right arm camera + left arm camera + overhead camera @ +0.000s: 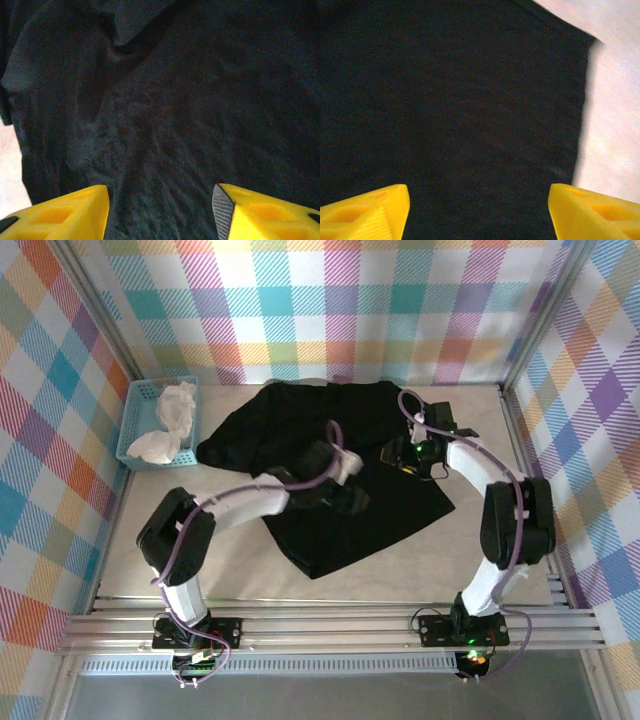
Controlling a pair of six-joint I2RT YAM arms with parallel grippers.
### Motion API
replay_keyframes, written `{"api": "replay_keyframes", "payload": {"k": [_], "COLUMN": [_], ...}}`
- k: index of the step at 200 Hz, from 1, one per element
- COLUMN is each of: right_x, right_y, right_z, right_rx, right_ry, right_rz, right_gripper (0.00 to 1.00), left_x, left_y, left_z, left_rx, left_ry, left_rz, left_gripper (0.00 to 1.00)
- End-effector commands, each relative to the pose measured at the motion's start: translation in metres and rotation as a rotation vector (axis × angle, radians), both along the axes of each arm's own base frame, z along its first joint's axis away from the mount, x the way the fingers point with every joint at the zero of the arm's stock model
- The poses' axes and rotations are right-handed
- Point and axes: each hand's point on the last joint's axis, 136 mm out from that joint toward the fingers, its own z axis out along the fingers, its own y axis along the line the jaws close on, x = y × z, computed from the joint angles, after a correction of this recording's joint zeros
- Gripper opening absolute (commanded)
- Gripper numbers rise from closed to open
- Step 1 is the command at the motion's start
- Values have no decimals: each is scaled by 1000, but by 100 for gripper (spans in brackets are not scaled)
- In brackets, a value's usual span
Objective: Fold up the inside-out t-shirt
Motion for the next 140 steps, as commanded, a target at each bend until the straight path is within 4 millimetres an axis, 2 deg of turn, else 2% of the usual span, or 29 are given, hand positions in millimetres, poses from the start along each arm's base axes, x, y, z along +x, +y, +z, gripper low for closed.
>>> {"api": "replay_keyframes", "payload": {"k": [1, 18, 41, 89, 113, 140], "right_x": [-14, -23, -32, -40, -41, -40], "right_y": [-20, -31, -38, -39, -37, -35], "right_z": [-3, -2, -6, -18, -23, -23], "right_rx": [-46, -51, -52, -52, -37, -28], "right_ry": [-10, -12, 1, 30, 45, 45], "right_rz": [-25, -52, -67, -55, -49, -45], "right_gripper": [58, 58, 58, 59, 59, 59], "left_x": [-44, -64, -68, -79, -76, -73], "left_y": [-7, -6, 0, 15, 18, 16], "left_z": [-35, -53, -69, -82, -88, -87], "left_rx": [187, 269, 356, 453, 490, 489], "left_ry": [-72, -54, -49, 8, 10, 0], "left_rz": [-218, -298, -317, -375, -370, -365], "left_gripper": [72, 71, 70, 70, 70, 62]}}
